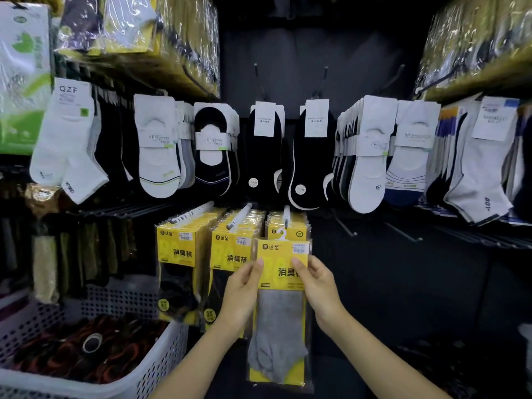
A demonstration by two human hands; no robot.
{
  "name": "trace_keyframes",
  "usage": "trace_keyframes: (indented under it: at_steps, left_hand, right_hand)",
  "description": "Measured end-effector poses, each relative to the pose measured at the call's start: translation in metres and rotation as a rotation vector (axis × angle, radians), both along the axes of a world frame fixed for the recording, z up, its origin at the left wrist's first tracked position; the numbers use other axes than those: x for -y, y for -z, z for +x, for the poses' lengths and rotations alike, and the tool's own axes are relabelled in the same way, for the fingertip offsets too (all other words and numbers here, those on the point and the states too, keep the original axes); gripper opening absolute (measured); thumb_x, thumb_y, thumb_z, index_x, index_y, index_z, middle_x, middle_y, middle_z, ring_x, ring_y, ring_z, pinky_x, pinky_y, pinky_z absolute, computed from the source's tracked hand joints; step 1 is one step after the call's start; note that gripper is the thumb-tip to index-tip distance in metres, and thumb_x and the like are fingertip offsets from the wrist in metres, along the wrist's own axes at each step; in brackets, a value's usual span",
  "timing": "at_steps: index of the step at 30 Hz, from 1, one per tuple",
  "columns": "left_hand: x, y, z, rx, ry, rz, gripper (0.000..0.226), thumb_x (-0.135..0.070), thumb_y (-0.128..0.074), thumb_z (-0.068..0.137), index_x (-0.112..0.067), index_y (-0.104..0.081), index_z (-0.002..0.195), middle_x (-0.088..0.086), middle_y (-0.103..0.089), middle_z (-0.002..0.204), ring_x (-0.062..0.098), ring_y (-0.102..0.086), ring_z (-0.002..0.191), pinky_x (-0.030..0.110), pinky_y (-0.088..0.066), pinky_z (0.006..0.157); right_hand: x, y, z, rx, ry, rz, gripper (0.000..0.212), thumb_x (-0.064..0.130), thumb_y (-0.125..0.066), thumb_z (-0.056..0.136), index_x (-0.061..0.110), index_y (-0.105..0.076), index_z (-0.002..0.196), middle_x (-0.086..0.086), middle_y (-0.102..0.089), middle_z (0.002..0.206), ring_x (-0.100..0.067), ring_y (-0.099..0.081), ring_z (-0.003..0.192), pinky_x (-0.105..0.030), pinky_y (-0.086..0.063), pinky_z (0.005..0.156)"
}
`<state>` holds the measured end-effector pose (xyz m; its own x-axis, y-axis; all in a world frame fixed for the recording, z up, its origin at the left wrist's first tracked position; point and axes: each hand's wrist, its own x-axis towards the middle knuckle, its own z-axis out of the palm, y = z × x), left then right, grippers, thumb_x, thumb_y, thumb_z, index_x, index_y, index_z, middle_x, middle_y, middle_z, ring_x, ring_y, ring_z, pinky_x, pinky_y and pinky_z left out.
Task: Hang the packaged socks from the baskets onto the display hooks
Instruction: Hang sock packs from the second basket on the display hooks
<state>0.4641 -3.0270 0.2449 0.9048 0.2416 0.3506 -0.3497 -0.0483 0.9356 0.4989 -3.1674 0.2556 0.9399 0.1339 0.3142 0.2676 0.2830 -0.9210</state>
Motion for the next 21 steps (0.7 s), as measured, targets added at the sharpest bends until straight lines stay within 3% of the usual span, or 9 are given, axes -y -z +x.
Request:
trace_keyframes:
  at_steps: [2,5,8,11,14,17,21]
  left_hand:
    - [0.0,0.0,-0.001,-0.022,0.019,0.021,0.026,-0.036,-0.049,0.093,-0.026,-0.058,0.115,-0.006,-0.069,0.11,0.003,-0.065,0.1,0.018,-0.052,0.083]
    - [-0.001,0.002,-0.001,-0.041,0.047,0.068,0.033,-0.035,-0.049,0.095,-0.035,-0.043,0.128,-0.016,-0.065,0.109,0.004,-0.063,0.104,0.014,-0.051,0.075]
    - [0.0,0.001,0.002,-0.062,0.044,0.112,0.042,-0.034,-0.048,0.096,-0.036,-0.037,0.136,-0.023,-0.059,0.108,0.006,-0.058,0.111,0.015,-0.048,0.077]
    - [-0.001,0.002,0.008,-0.086,0.017,0.136,0.046,-0.037,-0.047,0.096,-0.033,-0.037,0.14,-0.025,-0.056,0.108,0.009,-0.054,0.117,0.03,-0.046,0.099]
    - [-0.003,0.004,0.018,-0.131,0.012,0.141,0.049,-0.039,-0.046,0.096,-0.031,-0.034,0.143,-0.011,-0.055,0.126,0.014,-0.05,0.123,0.041,-0.037,0.109]
    - [-0.002,0.006,0.03,-0.17,0.035,0.137,0.05,-0.036,-0.044,0.098,-0.028,-0.03,0.145,-0.005,-0.051,0.134,0.009,-0.047,0.12,0.032,-0.037,0.106]
    - [0.002,0.007,0.047,-0.22,0.059,0.165,0.057,-0.04,-0.041,0.098,-0.029,-0.019,0.149,-0.008,-0.046,0.134,0.004,-0.04,0.116,0.022,-0.029,0.094]
  right_hand:
    - [0.006,0.0,0.003,0.021,0.062,-0.009,0.015,0.016,-0.058,0.093,0.011,-0.066,0.105,-0.001,-0.075,0.094,-0.01,-0.072,0.084,-0.016,-0.054,0.062]
    - [0.011,-0.004,0.012,0.019,0.145,-0.033,0.015,0.017,-0.058,0.093,0.01,-0.066,0.104,-0.002,-0.075,0.092,-0.011,-0.072,0.083,-0.018,-0.056,0.063]
    - [0.011,-0.008,0.024,0.012,0.174,-0.057,0.015,0.018,-0.058,0.094,0.009,-0.066,0.102,0.0,-0.075,0.089,-0.01,-0.072,0.081,-0.02,-0.057,0.065]
    - [0.004,-0.012,0.035,-0.016,0.166,-0.105,0.014,0.019,-0.059,0.094,0.01,-0.067,0.101,-0.003,-0.075,0.092,-0.017,-0.072,0.086,-0.031,-0.059,0.076]
    - [-0.003,-0.011,0.047,-0.045,0.186,-0.148,0.012,0.019,-0.06,0.094,0.012,-0.068,0.098,-0.008,-0.074,0.094,-0.025,-0.071,0.09,-0.042,-0.057,0.085]
    - [-0.006,-0.006,0.06,-0.11,0.225,-0.133,0.011,0.019,-0.062,0.092,0.01,-0.069,0.093,-0.01,-0.073,0.093,-0.025,-0.07,0.088,-0.039,-0.057,0.081]
    - [-0.007,0.005,0.078,-0.263,0.254,-0.084,0.023,0.028,-0.071,0.085,0.006,-0.068,0.082,-0.005,-0.072,0.081,-0.015,-0.067,0.073,-0.023,-0.052,0.062]
